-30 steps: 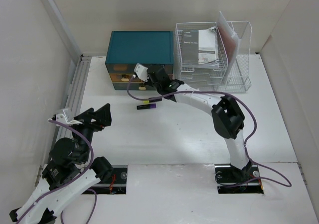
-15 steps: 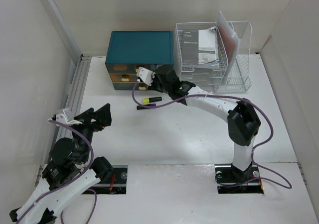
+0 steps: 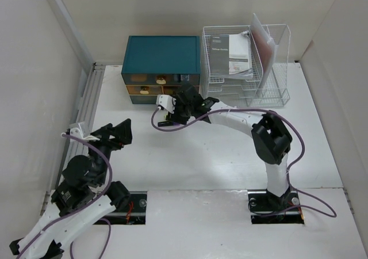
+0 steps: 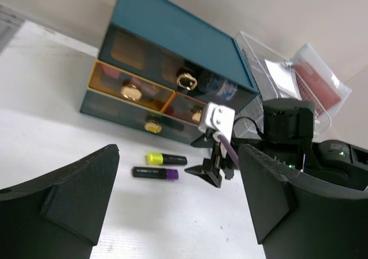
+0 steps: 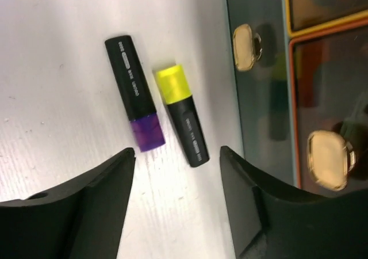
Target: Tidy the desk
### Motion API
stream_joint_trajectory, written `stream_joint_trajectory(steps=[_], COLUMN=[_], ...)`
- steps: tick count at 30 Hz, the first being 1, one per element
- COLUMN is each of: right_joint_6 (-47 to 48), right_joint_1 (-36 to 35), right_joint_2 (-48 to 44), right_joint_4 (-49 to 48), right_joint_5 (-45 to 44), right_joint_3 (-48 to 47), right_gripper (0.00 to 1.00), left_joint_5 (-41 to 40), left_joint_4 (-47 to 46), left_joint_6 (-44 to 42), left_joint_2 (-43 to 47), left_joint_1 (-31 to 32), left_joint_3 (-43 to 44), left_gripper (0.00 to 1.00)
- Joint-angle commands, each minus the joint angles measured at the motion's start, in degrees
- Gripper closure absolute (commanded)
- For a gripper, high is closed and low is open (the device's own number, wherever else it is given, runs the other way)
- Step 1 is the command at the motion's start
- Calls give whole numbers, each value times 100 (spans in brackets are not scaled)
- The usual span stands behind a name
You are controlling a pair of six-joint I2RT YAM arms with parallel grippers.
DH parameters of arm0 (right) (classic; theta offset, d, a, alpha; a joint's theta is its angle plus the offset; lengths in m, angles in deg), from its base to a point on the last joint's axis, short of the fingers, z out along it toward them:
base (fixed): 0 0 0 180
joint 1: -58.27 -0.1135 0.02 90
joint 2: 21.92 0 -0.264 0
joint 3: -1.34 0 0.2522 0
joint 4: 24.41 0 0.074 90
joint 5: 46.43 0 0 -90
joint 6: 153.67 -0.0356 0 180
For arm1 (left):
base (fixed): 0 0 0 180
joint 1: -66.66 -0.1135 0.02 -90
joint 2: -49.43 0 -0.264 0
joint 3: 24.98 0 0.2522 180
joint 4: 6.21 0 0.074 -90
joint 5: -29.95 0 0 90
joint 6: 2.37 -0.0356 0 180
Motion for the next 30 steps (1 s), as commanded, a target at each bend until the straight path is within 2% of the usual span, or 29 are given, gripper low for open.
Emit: stream_joint_trajectory(steps=[1,2,4,5,7,8,9,10,11,13,14,15,16,17,19,21,23,26,28,30], right_joint_6=[-525,-692,-1290,-1492,-1626,-1626,-1626,-1574,-1573,-1573,-1573,-1573,-1625,-1713,-1871,-2065,-2196,-2294,-2425,-2426], right_joint_1=[87,141,264,412,554,667,729,887,967,1090,1090,1169,1265,1327,1547,1714,1925,2066,2127,2128], right_joint_2=[-546,-669,-1073,-1188,-1459,-1557,-1680,-2055,-2285,-2786,-3232,-3428,-3587,-3797,-3861,-3983,-3984,-4054,-4124,-4177], right_joint_4=[-179,-249,-364,-364,47,223,329,330,200,-334,-512,-644,-793,-795,-795,-795,-795,-847,-908,-961], right_joint_5=[-14,-14,38,38,301,354,355,407,407,407,312,311,311,363,670,907,1066,1198,1278,1339], right_joint_3=[29,125,249,249,-5,-145,-243,-244,-183,263,423,564,765,819,820,820,820,872,925,986], right_gripper=[38,40,47,67,88,100,100,100,100,78,70,47,36,26,12,12,19,27,30,30], left_joint_5=[361,423,659,765,1098,1213,1302,1424,1539,1758,2125,2303,2487,2724,3427,4084,4386,4809,5001,5204], left_joint_4=[-213,-213,-344,-632,-1080,-1648,-1932,-2414,-2688,-3155,-3401,-3760,-3929,-4131,-4849,-5369,-5854,-6346,-6592,-7040], left_joint_6=[319,512,1143,1347,1699,1918,2025,2139,2219,2368,2369,2369,2456,2457,2457,2570,2632,2632,2632,2764], left_joint_2=[-556,-914,-1250,-1383,-1673,-1735,-1866,-1937,-2007,-2304,-2455,-2639,-3067,-3306,-3790,-4519,-5255,-5873,-6392,-6839], left_joint_1=[6,6,6,6,6,-55,-107,-247,-336,-694,-845,-1012,-1179,-1563,-1934,-2471,-2770,-3174,-3386,-3666], left_joint_3=[-129,-129,-286,-401,-803,-963,-1112,-1349,-1456,-1632,-1693,-1746,-1747,-1747,-1747,-1747,-1633,-1457,-1299,-1298], left_gripper=[19,22,34,38,46,48,51,59,62,69,71,76,78,80,80,80,75,53,46,44])
